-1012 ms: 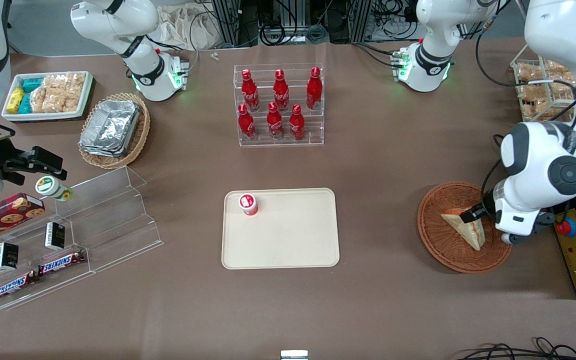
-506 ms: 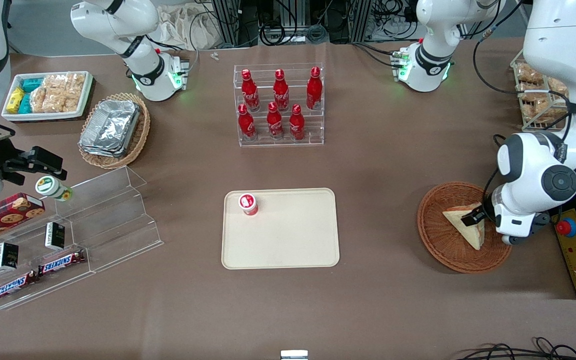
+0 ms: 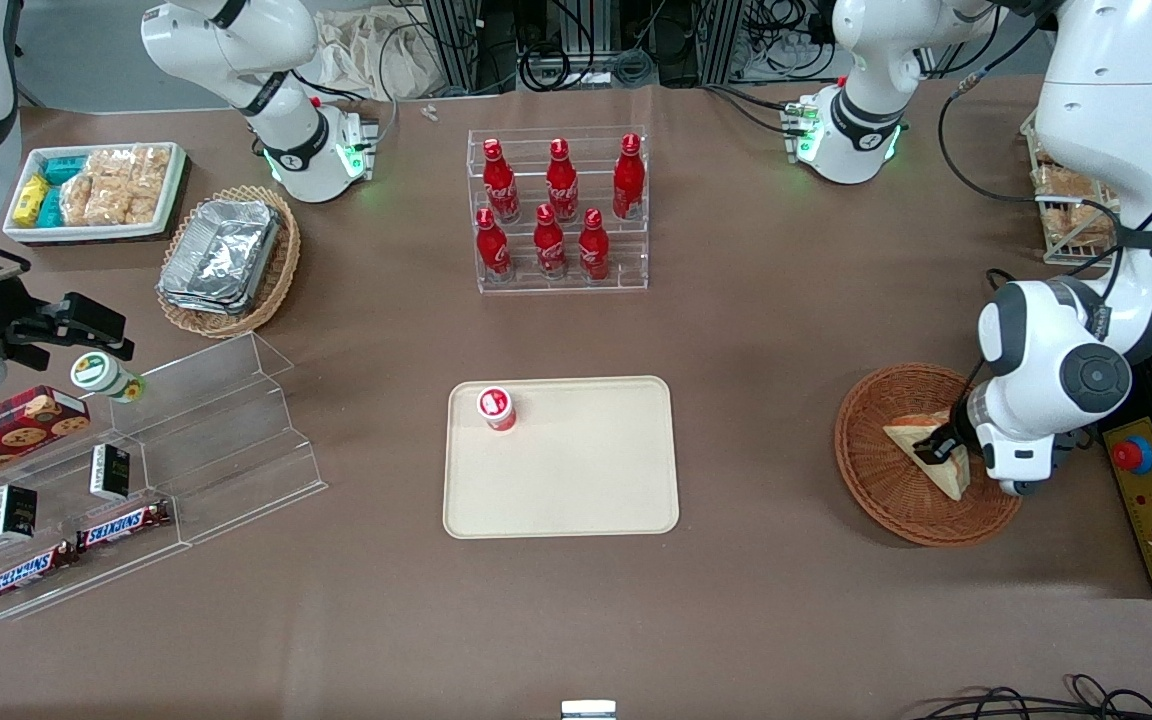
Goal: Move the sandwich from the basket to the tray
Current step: 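Close the left gripper on the sandwich wedge, then lift the sandwich out of the basket and carry it toward the tray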
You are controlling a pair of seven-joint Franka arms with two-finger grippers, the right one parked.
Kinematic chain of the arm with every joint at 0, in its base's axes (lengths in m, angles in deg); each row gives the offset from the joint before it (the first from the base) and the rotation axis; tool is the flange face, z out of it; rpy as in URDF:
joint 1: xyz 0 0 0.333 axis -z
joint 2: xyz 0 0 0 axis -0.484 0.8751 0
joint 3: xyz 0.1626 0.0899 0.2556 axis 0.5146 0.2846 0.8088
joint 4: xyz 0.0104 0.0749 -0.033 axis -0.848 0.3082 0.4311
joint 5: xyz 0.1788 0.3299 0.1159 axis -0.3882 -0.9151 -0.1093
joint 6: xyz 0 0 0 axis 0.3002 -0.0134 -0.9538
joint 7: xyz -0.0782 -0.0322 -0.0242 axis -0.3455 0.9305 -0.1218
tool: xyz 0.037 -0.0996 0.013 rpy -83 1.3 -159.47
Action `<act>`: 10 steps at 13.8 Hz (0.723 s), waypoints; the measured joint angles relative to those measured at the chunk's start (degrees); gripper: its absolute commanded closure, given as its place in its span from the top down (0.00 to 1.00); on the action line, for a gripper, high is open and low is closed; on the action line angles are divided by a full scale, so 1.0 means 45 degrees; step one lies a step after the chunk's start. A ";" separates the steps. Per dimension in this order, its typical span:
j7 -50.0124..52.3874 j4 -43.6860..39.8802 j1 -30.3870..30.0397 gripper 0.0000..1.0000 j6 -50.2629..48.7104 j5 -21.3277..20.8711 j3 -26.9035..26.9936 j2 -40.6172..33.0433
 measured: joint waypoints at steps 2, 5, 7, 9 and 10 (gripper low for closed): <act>0.0081 -0.0152 0.0008 0.00 0.0000 0.0000 -0.0071 -0.0002; 0.0180 -0.1231 0.0012 0.00 -0.1438 0.0000 -0.0241 -0.0051; 0.0180 -0.2709 0.0013 0.00 -0.3787 -0.0002 -0.0389 -0.0150; 0.0180 -0.4229 0.0013 0.00 -0.5953 -0.0014 -0.0598 -0.0304; 0.0179 -0.4961 0.0014 0.00 -0.6983 -0.0041 -0.0739 -0.0418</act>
